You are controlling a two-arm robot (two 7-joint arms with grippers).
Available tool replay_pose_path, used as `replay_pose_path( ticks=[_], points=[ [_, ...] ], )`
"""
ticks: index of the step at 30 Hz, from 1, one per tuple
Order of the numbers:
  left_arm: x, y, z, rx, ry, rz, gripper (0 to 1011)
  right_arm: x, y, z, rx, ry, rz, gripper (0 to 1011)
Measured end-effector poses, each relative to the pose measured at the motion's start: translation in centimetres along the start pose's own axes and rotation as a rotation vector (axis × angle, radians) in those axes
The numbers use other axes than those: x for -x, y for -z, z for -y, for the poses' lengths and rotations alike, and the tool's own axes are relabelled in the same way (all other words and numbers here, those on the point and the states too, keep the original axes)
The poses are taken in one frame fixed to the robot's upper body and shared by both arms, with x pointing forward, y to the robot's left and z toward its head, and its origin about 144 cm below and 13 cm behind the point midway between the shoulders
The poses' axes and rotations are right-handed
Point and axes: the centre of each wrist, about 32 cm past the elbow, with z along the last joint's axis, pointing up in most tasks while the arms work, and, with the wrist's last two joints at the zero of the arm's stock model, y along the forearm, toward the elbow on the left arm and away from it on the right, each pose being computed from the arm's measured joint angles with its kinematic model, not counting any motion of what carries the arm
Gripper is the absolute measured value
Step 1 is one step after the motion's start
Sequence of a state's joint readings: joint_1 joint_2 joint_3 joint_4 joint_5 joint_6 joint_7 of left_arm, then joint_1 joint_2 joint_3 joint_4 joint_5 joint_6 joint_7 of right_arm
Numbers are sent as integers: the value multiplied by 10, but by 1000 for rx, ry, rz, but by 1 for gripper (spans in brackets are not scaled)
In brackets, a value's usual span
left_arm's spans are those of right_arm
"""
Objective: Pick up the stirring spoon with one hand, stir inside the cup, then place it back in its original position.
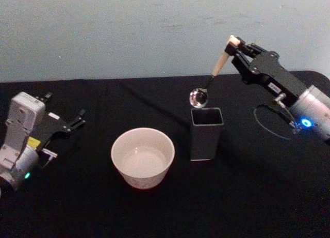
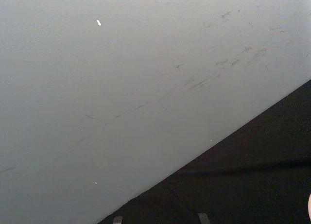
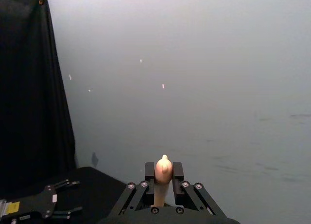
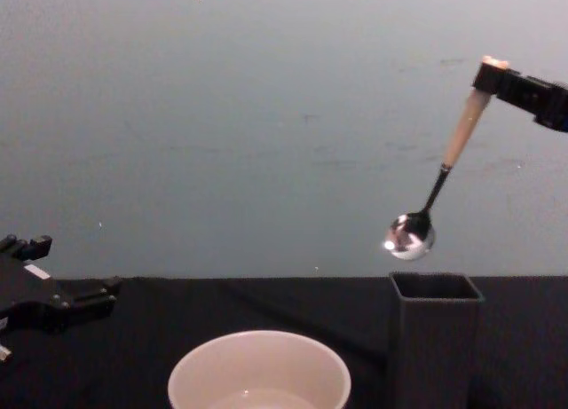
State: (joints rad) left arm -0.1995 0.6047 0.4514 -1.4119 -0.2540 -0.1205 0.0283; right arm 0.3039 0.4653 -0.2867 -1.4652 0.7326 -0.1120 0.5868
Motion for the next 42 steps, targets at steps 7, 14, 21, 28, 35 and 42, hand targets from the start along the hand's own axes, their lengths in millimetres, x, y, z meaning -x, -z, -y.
replay_pose_path(
  ticks=[7,14,21,28,35,42],
  points=[
    [0,0,0,0,0,0,1001,4,5,-16,18,-31,-15,214],
    [0,0,0,0,0,0,1001,7,10,-30,27,-74,-31,215],
    [0,0,0,0,0,0,1002,13,18,-41,48,-114,-47,214],
    [0,0,0,0,0,0,1001,18,27,-49,78,-147,-56,214],
    [0,0,0,0,0,0,1001,23,36,-56,111,-180,-55,214],
    [0,0,0,0,0,0,1001,28,43,-62,134,-208,-48,214]
  ],
)
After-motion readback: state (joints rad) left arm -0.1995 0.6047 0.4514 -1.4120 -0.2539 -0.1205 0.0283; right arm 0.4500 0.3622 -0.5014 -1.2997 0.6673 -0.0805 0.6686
